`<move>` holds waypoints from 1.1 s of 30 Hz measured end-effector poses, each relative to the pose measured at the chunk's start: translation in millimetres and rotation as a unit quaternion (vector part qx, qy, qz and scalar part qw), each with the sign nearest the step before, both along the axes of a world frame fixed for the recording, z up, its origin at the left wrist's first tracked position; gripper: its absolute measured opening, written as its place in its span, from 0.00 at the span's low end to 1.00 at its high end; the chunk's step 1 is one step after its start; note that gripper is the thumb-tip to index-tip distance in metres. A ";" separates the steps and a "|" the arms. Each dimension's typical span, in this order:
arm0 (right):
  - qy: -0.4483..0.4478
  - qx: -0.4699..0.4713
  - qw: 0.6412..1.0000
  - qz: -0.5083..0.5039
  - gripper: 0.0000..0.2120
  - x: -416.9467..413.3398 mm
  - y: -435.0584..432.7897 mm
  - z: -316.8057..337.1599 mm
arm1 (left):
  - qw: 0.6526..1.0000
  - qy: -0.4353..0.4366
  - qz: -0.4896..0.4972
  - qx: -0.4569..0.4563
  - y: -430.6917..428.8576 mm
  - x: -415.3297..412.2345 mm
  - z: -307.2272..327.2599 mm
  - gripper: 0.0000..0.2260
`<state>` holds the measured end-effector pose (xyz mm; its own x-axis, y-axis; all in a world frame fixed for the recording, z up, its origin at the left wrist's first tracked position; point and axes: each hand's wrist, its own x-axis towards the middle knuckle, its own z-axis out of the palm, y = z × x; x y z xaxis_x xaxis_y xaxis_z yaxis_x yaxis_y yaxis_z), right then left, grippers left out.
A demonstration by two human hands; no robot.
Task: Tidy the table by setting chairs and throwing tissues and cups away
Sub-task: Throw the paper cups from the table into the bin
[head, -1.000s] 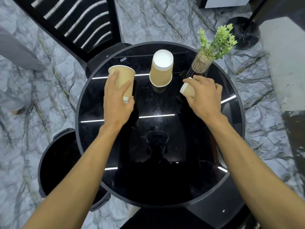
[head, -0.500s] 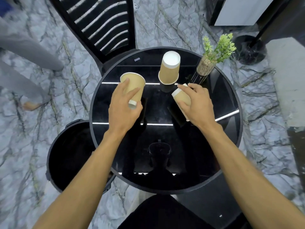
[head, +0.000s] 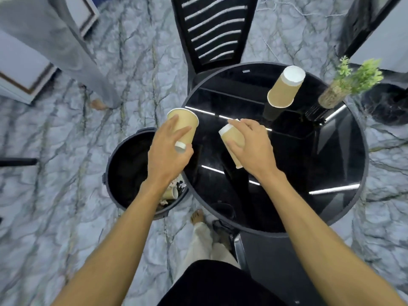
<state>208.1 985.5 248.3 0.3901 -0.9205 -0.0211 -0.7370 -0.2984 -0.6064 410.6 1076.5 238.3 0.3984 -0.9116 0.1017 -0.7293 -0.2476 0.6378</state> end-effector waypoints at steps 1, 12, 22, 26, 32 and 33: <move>-0.003 0.002 1.000 0.015 0.22 11.4 4.2 0.0 | 1.000 -0.002 0.012 0.002 9.9 8.9 0.7 0.20; -0.023 0.010 0.985 0.169 0.24 149.4 35.4 -11.2 | 0.986 0.012 0.161 0.031 94.0 103.3 -4.5 0.19; -0.011 0.026 0.976 0.215 0.25 249.5 33.6 -50.2 | 0.972 0.045 0.224 0.054 101.3 169.3 -46.0 0.17; -0.010 0.018 0.980 0.198 0.24 278.9 30.8 -95.8 | 0.967 0.064 0.238 0.065 95.1 187.8 -91.2 0.17; 0.266 0.184 0.916 0.238 0.27 289.9 52.2 -191.2 | 0.911 0.135 0.138 0.364 106.7 193.7 -191.9 0.25; 0.267 0.205 0.915 0.224 0.28 285.2 57.6 -199.4 | 0.903 0.132 0.129 0.389 112.9 191.2 -202.6 0.26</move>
